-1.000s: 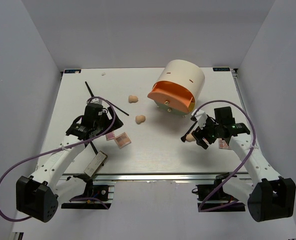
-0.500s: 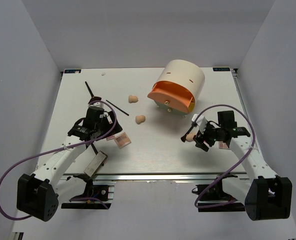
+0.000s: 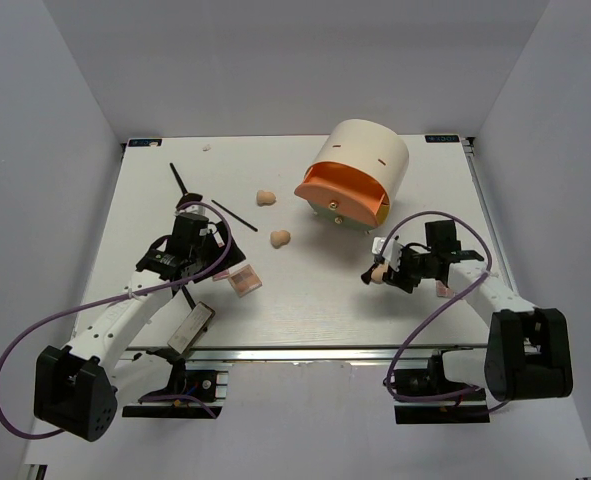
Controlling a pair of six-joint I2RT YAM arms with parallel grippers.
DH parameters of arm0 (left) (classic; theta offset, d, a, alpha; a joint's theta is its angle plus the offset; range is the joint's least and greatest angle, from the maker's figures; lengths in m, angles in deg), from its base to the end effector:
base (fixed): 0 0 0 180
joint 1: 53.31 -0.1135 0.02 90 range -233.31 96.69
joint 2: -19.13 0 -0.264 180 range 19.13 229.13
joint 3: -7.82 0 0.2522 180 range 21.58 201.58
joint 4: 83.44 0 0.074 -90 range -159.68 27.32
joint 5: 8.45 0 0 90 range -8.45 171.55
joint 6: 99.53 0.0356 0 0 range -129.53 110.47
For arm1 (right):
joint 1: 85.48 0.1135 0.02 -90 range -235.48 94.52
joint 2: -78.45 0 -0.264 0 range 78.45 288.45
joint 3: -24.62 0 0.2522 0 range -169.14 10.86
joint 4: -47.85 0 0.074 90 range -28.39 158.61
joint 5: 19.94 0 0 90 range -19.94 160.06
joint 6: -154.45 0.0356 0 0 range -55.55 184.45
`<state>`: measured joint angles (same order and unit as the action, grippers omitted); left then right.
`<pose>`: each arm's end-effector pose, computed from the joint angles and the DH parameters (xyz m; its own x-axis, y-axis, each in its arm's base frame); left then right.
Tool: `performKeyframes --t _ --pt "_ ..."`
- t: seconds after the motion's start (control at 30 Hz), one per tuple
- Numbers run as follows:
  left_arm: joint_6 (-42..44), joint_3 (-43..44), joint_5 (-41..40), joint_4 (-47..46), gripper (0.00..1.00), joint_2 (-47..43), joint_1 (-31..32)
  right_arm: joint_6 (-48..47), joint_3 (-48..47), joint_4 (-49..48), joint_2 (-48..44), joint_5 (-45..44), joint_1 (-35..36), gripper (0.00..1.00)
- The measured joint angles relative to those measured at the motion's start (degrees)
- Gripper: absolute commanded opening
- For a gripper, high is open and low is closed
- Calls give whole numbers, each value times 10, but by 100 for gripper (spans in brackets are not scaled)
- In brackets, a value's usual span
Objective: Organize the makeup
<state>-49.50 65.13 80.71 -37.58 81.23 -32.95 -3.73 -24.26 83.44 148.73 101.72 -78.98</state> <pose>0.2039 -0.0751 0.2410 -0.7735 -0.3981 -0.4932 -0.2058 0.8937 -0.3986 0.2190 0.0438 0.1825 0.0435 -0.7904 -0.6111 -0.9149 0.2142 -0.3422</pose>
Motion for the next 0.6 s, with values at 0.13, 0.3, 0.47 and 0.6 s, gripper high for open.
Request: performKeyframes --t 0.13,0.3,0.47,0.6 --pt "-13 0 1 -2 93 0 0 -15 -12 -23 40 -3 8 57" --pt "-23 0 2 -2 92 0 0 -22 -25 -40 76 -6 21 45" --pt "-30 0 2 -4 92 0 0 -31 -40 -42 102 -13 30 20" --pt "-35 0 11 -9 92 1 0 -45 -46 -33 106 -15 30 0"
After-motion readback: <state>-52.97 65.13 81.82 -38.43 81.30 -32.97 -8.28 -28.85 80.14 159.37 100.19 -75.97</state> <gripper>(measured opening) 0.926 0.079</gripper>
